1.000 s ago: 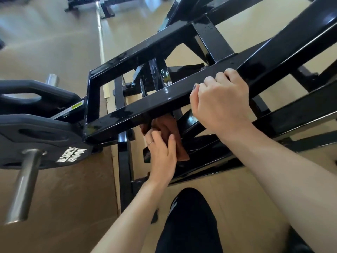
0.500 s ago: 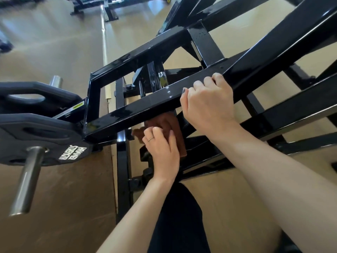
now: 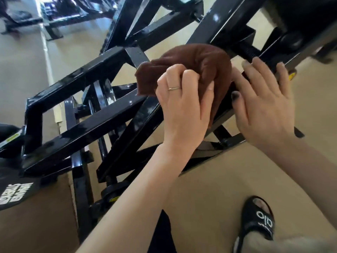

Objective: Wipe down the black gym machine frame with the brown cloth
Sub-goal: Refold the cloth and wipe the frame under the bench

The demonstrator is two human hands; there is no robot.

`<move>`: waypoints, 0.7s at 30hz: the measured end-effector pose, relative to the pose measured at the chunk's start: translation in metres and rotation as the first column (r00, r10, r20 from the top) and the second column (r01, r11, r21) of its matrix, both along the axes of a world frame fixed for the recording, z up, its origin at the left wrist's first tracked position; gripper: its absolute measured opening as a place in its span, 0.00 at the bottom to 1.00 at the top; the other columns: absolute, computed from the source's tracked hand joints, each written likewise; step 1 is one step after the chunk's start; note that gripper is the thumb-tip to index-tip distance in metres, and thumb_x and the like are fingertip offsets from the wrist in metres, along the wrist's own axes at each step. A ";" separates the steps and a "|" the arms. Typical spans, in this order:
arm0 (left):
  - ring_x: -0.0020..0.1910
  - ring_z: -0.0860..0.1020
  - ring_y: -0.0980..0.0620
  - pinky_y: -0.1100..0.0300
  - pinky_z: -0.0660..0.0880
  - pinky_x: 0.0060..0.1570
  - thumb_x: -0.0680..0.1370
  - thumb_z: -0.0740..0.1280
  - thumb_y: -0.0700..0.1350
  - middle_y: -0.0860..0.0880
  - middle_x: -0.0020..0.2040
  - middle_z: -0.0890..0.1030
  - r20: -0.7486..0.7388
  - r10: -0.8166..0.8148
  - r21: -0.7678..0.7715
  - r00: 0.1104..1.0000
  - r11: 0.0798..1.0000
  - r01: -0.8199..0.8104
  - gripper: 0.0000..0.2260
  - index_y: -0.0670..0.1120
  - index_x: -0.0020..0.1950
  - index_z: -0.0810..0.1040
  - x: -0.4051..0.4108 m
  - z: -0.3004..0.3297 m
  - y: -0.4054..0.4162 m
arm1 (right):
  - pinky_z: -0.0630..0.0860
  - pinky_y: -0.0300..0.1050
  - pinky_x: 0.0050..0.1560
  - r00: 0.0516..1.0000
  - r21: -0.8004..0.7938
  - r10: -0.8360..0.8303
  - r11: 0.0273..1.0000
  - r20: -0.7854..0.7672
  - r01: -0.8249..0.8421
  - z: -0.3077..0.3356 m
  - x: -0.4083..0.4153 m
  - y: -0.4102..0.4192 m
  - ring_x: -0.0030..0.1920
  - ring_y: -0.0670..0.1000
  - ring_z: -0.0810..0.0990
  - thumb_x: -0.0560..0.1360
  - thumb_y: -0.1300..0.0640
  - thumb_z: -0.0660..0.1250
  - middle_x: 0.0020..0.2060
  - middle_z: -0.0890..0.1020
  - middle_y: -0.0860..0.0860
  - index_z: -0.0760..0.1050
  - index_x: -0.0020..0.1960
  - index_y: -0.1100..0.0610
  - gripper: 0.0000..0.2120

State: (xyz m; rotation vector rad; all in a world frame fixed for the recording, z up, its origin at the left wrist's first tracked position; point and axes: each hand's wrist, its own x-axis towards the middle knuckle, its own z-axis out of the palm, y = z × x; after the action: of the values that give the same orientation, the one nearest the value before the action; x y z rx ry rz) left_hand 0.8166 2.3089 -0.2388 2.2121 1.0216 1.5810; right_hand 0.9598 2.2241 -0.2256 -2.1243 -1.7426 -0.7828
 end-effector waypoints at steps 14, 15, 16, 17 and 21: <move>0.63 0.73 0.44 0.53 0.73 0.63 0.80 0.62 0.52 0.45 0.64 0.72 -0.480 -0.135 -0.313 0.867 0.950 -0.025 0.22 0.44 0.72 0.71 -0.065 -0.115 -0.015 | 0.56 0.62 0.80 0.971 -0.034 -0.002 0.999 -0.239 -0.007 -0.032 0.000 -0.019 0.83 0.58 0.48 0.80 0.52 0.46 0.82 0.59 0.55 0.65 0.79 0.56 0.29; 0.63 0.72 0.46 0.55 0.73 0.63 0.79 0.62 0.51 0.44 0.65 0.71 -0.471 -0.131 -0.333 0.873 0.942 -0.038 0.23 0.44 0.72 0.72 -0.068 -0.119 -0.020 | 0.55 0.61 0.80 0.972 -0.038 0.003 0.999 -0.235 -0.012 -0.032 0.002 -0.020 0.83 0.57 0.47 0.80 0.52 0.46 0.82 0.59 0.54 0.65 0.79 0.56 0.29; 0.64 0.71 0.47 0.57 0.71 0.65 0.79 0.62 0.51 0.44 0.66 0.69 -0.463 -0.126 -0.343 0.878 0.938 -0.046 0.23 0.44 0.73 0.71 -0.067 -0.118 -0.025 | 0.55 0.59 0.81 0.970 -0.029 0.017 0.999 -0.242 -0.024 -0.032 0.004 -0.021 0.83 0.56 0.48 0.81 0.53 0.47 0.82 0.59 0.54 0.65 0.79 0.56 0.28; 0.66 0.70 0.46 0.61 0.68 0.66 0.80 0.61 0.50 0.44 0.69 0.67 -0.460 -0.119 -0.338 0.880 0.940 -0.049 0.23 0.45 0.74 0.71 -0.061 -0.112 -0.029 | 0.55 0.58 0.81 0.963 -0.005 0.043 0.999 -0.266 -0.046 -0.031 0.007 -0.023 0.83 0.55 0.49 0.81 0.54 0.48 0.81 0.60 0.53 0.64 0.80 0.57 0.28; 0.77 0.62 0.43 0.56 0.61 0.73 0.82 0.55 0.53 0.42 0.80 0.58 -0.264 -0.291 -0.370 0.919 0.911 0.182 0.25 0.55 0.80 0.61 0.012 -0.051 -0.033 | 0.63 0.61 0.78 0.903 0.216 0.199 0.969 -0.381 -0.123 -0.020 0.022 -0.029 0.81 0.57 0.59 0.81 0.60 0.51 0.79 0.65 0.58 0.64 0.79 0.62 0.27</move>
State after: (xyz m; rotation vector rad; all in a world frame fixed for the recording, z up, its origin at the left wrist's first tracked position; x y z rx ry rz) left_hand 0.8282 2.2762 -0.2902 2.2757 0.9656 0.8876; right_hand 0.9820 2.1952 -0.2453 -1.8281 -1.5335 -0.4081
